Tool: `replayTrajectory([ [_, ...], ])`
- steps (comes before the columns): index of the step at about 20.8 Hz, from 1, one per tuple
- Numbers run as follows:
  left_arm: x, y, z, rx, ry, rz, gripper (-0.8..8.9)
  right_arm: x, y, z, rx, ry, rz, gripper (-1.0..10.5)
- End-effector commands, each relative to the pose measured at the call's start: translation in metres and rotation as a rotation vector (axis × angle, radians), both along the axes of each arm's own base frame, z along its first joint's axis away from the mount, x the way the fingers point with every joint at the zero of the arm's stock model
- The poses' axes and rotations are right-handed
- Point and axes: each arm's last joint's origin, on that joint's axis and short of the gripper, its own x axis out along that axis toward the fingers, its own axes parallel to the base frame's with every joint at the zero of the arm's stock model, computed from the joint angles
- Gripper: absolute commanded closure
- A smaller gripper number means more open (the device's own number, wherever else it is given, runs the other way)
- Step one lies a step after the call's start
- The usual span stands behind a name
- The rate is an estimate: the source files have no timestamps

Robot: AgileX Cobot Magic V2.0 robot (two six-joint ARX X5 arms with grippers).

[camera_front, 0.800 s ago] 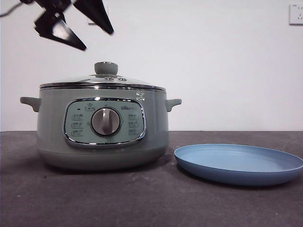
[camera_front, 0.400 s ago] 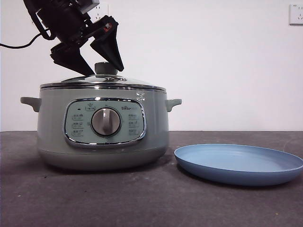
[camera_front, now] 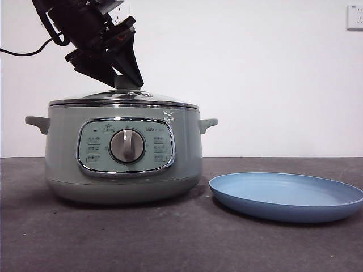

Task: Take the potato out from the steamer,put the potato on the plate,close the lid

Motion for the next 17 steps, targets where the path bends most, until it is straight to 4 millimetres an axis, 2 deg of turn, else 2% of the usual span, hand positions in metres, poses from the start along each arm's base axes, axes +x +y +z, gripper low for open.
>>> replayTrajectory([
  [1,0.001,0.0,-0.003,0.004,0.008,0.002,8.26,0.0,0.0,0.001,-0.006,-0.013,0.006,2.9],
  [5,0.0,0.0,-0.002,-0.002,0.007,0.003,8.26,0.0,0.0,0.001,-0.005,-0.013,0.006,2.9],
  [8,-0.004,0.002,0.008,-0.023,-0.016,0.014,8.26,0.002,0.001,0.0,-0.006,-0.009,0.006,2.9],
  [13,-0.023,0.009,0.037,-0.057,-0.095,0.021,8.26,0.01,0.003,-0.003,-0.008,0.007,0.007,2.9],
  [17,-0.052,0.022,0.068,-0.099,-0.158,0.042,8.26,0.027,0.009,-0.006,0.004,0.009,0.021,2.9],
])
